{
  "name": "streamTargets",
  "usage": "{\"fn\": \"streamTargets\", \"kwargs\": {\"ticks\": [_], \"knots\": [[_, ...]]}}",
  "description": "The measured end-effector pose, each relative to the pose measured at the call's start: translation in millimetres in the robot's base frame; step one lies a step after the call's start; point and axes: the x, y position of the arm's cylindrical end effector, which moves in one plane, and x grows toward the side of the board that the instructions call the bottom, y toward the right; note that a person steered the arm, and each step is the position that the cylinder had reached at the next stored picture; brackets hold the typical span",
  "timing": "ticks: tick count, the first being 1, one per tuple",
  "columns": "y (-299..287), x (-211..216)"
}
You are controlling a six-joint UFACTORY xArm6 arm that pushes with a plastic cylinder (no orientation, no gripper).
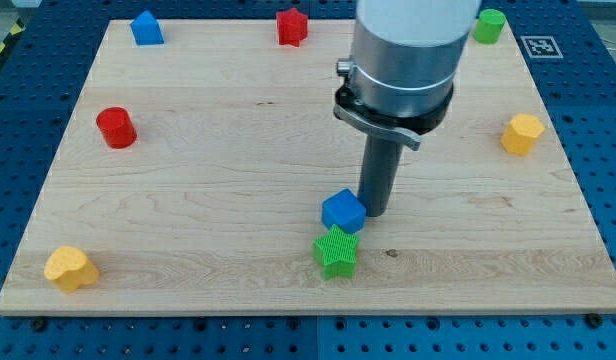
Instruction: Move the yellow hexagon above the blue cube
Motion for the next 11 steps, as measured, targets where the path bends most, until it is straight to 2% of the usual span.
{"fn": "streamTargets", "kwargs": {"ticks": [3, 4, 6, 7, 9, 11], "knots": [[-3.0, 1.6], [31.4, -15.2], [100.6, 9.8], [163.7, 9.8], [234.4, 7.0], [287.5, -22.2]]}}
